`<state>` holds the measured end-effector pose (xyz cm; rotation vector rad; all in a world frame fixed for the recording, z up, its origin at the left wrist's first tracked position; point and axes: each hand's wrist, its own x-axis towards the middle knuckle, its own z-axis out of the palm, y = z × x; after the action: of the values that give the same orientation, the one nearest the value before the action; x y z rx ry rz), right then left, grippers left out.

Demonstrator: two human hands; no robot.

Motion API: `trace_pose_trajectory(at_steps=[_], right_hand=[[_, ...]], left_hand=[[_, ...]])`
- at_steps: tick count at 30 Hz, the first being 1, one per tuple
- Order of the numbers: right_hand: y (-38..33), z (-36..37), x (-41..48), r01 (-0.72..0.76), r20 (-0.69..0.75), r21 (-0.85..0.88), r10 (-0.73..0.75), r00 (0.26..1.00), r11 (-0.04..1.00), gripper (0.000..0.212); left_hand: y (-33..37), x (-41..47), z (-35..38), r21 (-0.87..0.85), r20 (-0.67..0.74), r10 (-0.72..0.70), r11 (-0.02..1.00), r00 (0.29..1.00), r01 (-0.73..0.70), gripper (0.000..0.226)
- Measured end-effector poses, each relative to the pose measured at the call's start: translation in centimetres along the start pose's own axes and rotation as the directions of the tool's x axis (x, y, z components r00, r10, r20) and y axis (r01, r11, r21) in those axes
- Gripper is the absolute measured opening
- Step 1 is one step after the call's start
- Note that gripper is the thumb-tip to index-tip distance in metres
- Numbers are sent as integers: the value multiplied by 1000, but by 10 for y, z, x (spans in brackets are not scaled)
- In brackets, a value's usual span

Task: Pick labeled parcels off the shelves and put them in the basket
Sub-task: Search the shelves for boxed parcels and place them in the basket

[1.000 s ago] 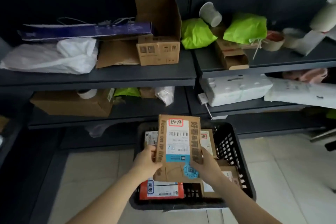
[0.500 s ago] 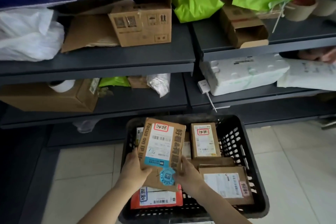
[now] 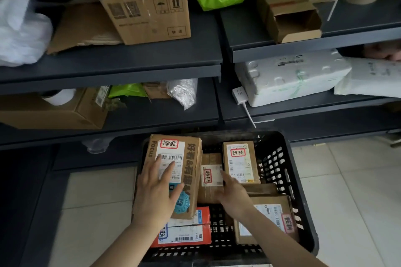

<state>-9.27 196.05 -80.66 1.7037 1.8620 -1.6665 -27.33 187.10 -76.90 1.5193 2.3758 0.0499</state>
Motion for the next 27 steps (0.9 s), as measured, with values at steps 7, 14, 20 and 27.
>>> trace_pose_trajectory(at_steps=[7, 14, 20, 27], right_hand=[[20, -35, 21, -131, -273, -252, 59, 960, 959, 94], [32, -19, 74, -273, -342, -443, 121, 932, 854, 112], [51, -2, 93, -314, -384, -414, 149, 911, 854, 119], [47, -37, 54, -93, -386, -241, -8, 922, 966, 117]], left_hand=[[27, 20, 7, 41, -6, 17, 999, 1000, -17, 90], [-1, 38, 19, -12, -66, 68, 998, 996, -69, 80], [-12, 45, 23, 20, -108, 150, 989, 983, -149, 65], [-4, 43, 12, 28, -42, 138, 990, 990, -137, 61]])
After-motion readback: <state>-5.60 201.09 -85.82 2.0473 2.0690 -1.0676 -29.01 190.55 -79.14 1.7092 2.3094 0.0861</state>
